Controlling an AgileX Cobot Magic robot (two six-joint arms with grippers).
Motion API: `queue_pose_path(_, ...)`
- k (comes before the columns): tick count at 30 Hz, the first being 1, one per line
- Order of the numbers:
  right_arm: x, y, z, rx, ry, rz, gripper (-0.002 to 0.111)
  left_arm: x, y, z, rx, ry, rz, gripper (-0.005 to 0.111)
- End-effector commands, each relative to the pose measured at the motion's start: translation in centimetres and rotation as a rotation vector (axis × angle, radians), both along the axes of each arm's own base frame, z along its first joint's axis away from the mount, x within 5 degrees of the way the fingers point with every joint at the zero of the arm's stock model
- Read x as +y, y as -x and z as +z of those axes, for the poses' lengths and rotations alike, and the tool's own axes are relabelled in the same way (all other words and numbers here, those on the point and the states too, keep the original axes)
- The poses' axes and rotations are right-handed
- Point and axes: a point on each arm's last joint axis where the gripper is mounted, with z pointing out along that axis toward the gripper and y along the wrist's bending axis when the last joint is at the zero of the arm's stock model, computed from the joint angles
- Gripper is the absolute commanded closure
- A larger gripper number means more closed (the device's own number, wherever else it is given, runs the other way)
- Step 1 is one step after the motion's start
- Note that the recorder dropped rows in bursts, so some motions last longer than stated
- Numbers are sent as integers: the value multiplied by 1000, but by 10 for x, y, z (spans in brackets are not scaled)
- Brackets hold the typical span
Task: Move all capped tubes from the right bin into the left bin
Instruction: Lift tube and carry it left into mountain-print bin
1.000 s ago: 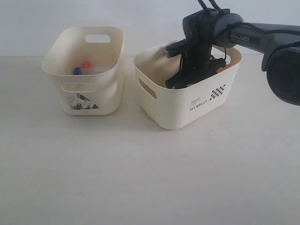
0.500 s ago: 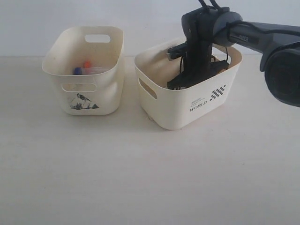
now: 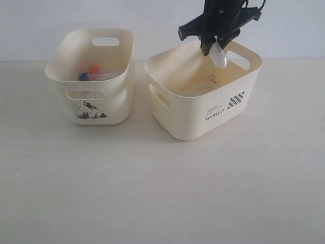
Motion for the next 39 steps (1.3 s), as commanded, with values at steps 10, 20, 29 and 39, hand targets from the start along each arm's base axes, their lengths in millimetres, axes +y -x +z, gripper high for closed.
queue_pose_path(10, -34, 95, -5, 213, 89, -7, 109, 0, 0, 2, -8, 8, 1, 102)
queue_pose_path(20, 57, 139, 11, 34, -422, 364, 109, 0, 0, 2, -8, 8, 1, 102)
queue_pose_path(29, 110, 104, 8, -333, -481, 405, 109, 0, 0, 2, -8, 8, 1, 102)
queue_pose_path(39, 182, 65, 1, -670, -365, 632, 109, 0, 0, 2, -8, 8, 1, 102)
